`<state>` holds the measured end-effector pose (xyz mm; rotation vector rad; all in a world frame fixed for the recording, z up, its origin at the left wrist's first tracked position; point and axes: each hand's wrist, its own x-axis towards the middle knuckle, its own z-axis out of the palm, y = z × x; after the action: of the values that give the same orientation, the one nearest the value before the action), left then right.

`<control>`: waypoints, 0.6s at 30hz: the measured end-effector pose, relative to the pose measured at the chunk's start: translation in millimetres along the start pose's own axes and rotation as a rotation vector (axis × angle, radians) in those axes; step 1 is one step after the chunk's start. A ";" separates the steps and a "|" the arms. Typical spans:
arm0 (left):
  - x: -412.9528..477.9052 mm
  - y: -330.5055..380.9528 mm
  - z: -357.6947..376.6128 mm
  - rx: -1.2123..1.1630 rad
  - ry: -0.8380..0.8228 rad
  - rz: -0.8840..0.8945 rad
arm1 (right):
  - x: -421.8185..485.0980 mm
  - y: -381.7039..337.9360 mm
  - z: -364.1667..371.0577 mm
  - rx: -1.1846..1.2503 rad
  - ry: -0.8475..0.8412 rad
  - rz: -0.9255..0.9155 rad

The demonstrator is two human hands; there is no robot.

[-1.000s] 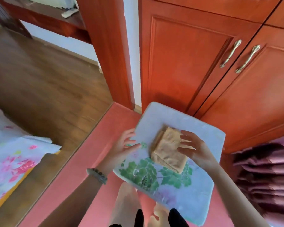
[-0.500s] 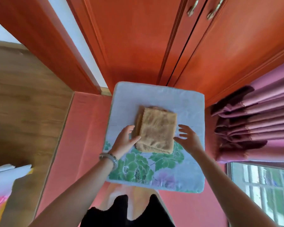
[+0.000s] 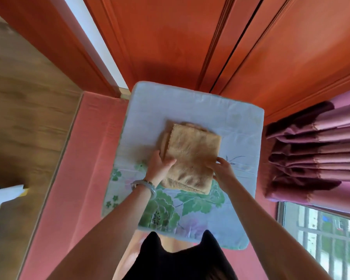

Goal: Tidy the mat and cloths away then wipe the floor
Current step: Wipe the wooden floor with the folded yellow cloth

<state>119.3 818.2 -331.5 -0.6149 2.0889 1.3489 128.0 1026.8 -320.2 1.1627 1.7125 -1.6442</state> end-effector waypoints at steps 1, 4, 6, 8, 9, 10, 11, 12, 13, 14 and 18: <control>-2.3 3.3 -0.2 -0.026 -0.034 -0.012 | -2.5 -2.5 0.7 -0.016 0.001 -0.003; -21.0 19.2 -14.7 -0.100 -0.083 -0.028 | -20.2 -20.2 3.1 -0.034 -0.006 -0.045; -39.0 30.3 -33.2 -0.167 -0.058 -0.021 | -41.8 -38.5 5.0 -0.005 -0.060 -0.098; -61.3 42.9 -57.9 -0.277 -0.042 -0.012 | -67.9 -58.7 9.7 0.031 -0.152 -0.163; -74.3 49.8 -72.1 -0.321 -0.043 0.002 | -82.3 -69.7 13.5 0.037 -0.205 -0.203; -87.4 56.1 -86.4 -0.343 -0.035 0.026 | -97.2 -80.3 18.5 0.038 -0.257 -0.243; -101.6 61.8 -102.4 -0.364 -0.012 0.055 | -113.1 -90.7 25.4 0.038 -0.312 -0.281; -116.0 66.8 -118.8 -0.397 0.013 0.081 | -129.2 -100.7 34.4 0.034 -0.366 -0.315; -128.9 70.2 -134.2 -0.450 0.031 0.094 | -144.1 -109.8 43.9 0.026 -0.413 -0.348; -141.1 72.6 -149.8 -0.514 0.040 0.105 | -158.3 -117.8 54.9 0.018 -0.448 -0.375; -189.7 58.9 -216.0 -0.663 0.065 0.133 | -214.3 -138.8 109.3 -0.037 -0.607 -0.454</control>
<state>173.3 655.5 -93.2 -0.7962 1.7279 2.1447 100.5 882.6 -84.4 0.1974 1.6429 -1.9475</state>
